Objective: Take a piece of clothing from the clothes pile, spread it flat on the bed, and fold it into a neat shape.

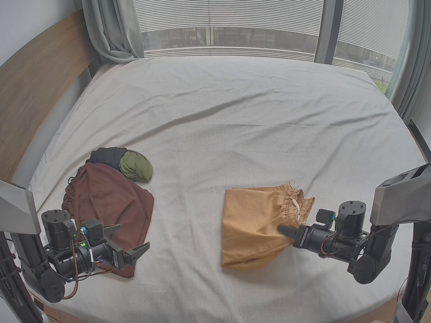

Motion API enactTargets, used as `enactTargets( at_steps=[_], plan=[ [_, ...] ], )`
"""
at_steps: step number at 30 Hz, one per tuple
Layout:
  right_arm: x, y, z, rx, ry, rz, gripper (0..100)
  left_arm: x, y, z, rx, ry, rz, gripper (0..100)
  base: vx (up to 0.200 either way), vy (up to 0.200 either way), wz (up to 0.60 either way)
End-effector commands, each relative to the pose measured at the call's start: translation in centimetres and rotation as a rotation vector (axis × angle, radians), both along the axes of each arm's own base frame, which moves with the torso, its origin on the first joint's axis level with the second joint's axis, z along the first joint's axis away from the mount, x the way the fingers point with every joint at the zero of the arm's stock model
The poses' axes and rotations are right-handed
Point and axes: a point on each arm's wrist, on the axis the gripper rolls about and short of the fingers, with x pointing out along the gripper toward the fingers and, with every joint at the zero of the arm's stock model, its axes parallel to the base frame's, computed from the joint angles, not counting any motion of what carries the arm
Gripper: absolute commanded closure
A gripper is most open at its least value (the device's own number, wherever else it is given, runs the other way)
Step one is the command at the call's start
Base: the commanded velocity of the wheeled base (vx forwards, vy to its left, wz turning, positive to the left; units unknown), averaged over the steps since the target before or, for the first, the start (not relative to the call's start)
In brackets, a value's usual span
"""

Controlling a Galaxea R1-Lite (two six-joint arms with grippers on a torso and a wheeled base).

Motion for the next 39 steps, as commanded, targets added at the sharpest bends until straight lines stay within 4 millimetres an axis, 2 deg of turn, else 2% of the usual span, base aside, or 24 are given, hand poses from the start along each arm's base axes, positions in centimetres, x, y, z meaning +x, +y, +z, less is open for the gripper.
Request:
enactTargets(
  at_steps=[1, 15, 22, 39],
  plan=[
    [0.4, 0.6, 2.5, 0.041, -0.094, 0.016, 100, -0.1, 0.1, 0.2, -0.001, -0.008, 0.001, 0, 0.000, 0.000, 0.00],
    [1.2, 2.9, 6.6, 0.129, -0.250, 0.087, 100, -0.2, -0.1, 0.2, -0.003, -0.003, -0.003, 0, 0.000, 0.000, 0.00],
    [1.8, 3.9, 7.7, 0.164, -0.290, 0.107, 100, -0.3, -0.1, 0.1, -0.002, 0.001, -0.007, 0, 0.000, 0.000, 0.00],
    [5.9, 5.9, 10.8, 0.195, -0.345, 0.130, 100, -0.4, -0.3, 0.0, -0.002, 0.011, -0.015, 0, 0.000, 0.000, 0.00]
  ],
)
